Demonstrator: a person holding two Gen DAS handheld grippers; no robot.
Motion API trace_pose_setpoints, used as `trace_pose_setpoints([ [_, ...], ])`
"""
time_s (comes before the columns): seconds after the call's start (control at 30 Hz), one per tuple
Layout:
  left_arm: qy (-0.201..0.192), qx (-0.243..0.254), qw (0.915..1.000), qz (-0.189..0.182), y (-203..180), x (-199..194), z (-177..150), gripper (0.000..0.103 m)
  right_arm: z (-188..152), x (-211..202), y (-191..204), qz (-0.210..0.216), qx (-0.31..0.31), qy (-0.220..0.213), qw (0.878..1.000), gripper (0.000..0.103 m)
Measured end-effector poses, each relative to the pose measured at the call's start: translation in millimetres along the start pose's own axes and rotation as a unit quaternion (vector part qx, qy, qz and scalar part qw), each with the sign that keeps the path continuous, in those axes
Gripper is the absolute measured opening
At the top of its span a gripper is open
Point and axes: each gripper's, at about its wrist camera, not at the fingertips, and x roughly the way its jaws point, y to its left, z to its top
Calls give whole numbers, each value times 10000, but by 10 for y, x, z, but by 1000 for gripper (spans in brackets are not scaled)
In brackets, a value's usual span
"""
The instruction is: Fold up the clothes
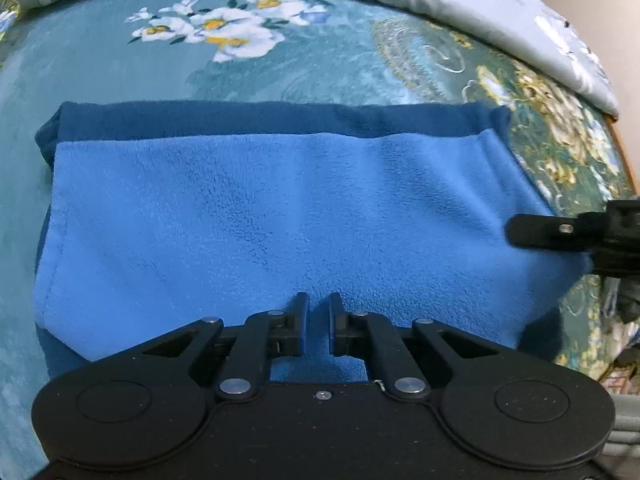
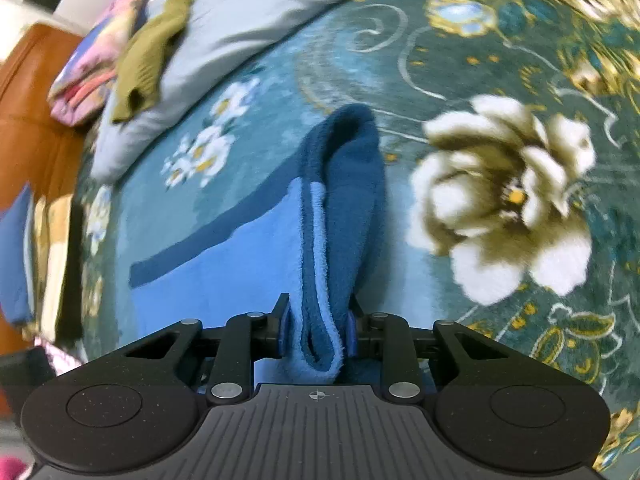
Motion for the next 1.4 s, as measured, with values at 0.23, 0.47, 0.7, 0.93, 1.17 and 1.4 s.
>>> trace_pose_setpoints([
  [0.23, 159, -9, 9998, 105, -57, 65, 127, 5, -59, -104, 450, 28, -742, 15, 9972, 23],
  [0.47, -625, -438, 9962, -412, 266, -259, 542, 6, -134, -193, 638, -87, -651, -140, 9977, 23],
  [0.7, 218, -611, 9969, -449, 554, 338, 872, 7, -227, -250, 927, -189, -657, -306, 9972, 23],
  [0.93, -120, -1605, 9787, -1276, 1329, -283, 675, 22, -330, -96, 1573, -75, -1114, -152, 9936, 23],
  [1.17, -278, -2327, 9667, -1028, 2210, -835, 126, 28, -540, 659, 2443, -408, -2234, 456, 9728, 10],
  [1.4, -353, -2331, 9639, -1235, 2318, -888, 67, 38, -525, 560, 2513, -90, -1834, 250, 9827, 10],
])
